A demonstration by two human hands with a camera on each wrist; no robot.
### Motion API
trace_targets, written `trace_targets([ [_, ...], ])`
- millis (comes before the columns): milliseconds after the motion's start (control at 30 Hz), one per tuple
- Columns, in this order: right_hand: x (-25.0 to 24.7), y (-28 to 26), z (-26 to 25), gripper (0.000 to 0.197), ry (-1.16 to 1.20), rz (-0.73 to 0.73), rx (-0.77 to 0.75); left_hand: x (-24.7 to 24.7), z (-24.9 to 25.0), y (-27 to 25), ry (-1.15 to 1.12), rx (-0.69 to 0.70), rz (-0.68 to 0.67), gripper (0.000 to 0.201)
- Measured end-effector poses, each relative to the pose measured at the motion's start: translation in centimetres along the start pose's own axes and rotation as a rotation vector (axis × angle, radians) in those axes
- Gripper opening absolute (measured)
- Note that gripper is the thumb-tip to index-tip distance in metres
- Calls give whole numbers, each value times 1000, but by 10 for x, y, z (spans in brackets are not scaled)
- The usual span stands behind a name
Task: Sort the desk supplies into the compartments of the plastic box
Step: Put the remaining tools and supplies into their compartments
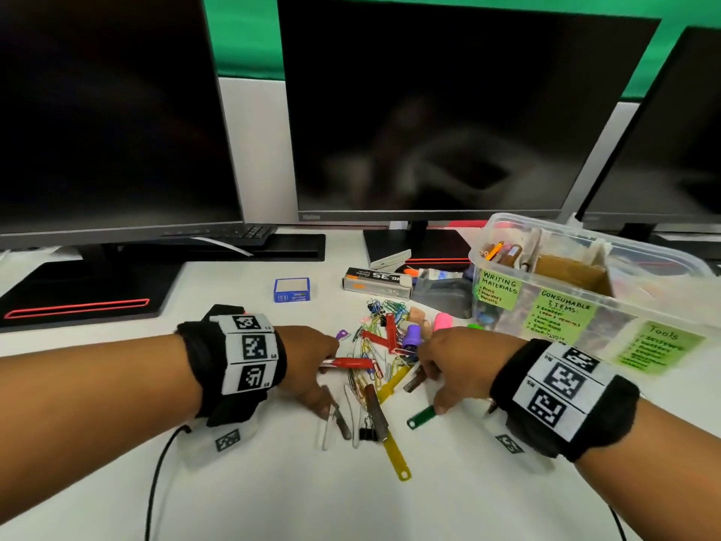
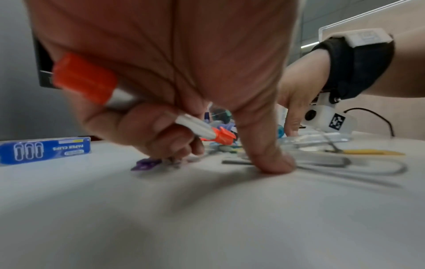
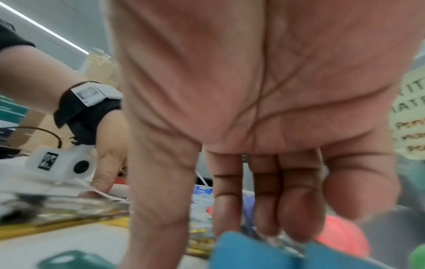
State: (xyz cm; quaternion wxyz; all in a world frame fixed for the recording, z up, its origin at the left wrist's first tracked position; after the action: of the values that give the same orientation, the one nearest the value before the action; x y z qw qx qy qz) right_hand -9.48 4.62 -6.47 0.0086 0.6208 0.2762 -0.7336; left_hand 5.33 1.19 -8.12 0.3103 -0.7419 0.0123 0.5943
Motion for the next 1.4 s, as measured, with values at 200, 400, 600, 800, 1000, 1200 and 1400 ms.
trace_targets([
  [200, -33, 11, 36, 31, 70, 238, 167, -70, 3, 34, 11, -42, 281, 33],
  [400, -36, 31, 61, 59, 202, 207, 320, -106, 23, 76, 53, -34, 394, 44],
  [600, -25, 45, 71, 48, 248, 82, 326, -81, 17, 99, 82, -30, 256, 56],
  [800, -26, 40, 60, 35, 338, 96, 139, -66, -14, 90, 84, -69, 195, 63],
  [1000, -31, 41, 47, 23, 345, 166, 92, -71, -29, 78, 90, -101, 203, 55],
  [1200, -73, 23, 50, 46, 604, 558, 126, -99, -12, 57, -188, 8, 328, 21],
  [1400, -90, 5, 65, 12, 981, 830, 56, -118, 17, 33, -460, 193, 381, 20],
])
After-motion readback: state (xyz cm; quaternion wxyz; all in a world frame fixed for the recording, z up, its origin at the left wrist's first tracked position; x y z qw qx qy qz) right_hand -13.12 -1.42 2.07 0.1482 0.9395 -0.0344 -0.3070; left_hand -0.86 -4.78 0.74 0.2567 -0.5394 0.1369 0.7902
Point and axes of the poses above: each hand's wrist, its own y-axis towards the middle knuckle, its own x-axis out of the palm, z = x × y, the point moved 8 cm from there along y, towards the middle knuckle, and after that the axes turned 6 degrees about -x, right-handed, at the moved point
